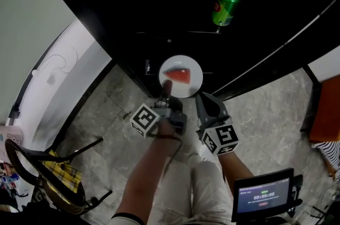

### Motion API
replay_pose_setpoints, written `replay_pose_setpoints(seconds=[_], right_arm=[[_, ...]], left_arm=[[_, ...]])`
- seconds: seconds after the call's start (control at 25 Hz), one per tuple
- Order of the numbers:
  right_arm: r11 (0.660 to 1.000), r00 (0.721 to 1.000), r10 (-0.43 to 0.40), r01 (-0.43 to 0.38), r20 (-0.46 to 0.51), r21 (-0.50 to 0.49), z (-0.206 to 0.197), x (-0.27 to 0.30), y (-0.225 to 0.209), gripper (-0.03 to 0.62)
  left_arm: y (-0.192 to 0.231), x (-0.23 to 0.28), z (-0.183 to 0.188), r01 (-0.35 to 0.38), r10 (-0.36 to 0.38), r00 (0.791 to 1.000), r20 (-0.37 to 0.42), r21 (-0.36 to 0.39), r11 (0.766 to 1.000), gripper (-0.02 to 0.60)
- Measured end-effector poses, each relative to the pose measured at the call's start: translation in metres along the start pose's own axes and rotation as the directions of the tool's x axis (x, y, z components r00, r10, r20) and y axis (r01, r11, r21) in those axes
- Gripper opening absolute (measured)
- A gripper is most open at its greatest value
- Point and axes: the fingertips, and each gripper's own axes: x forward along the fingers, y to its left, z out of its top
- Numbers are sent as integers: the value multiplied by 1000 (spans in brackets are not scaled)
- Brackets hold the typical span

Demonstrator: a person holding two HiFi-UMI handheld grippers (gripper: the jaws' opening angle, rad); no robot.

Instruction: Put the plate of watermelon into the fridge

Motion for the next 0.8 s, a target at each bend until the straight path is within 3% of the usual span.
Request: replay_pose_setpoints(seconds=[0.8], right_arm=[[988, 994, 108, -109, -21, -107, -53, 33, 8, -3]], left_arm=[[24, 24, 4, -39, 39, 999, -5, 19, 999, 32]])
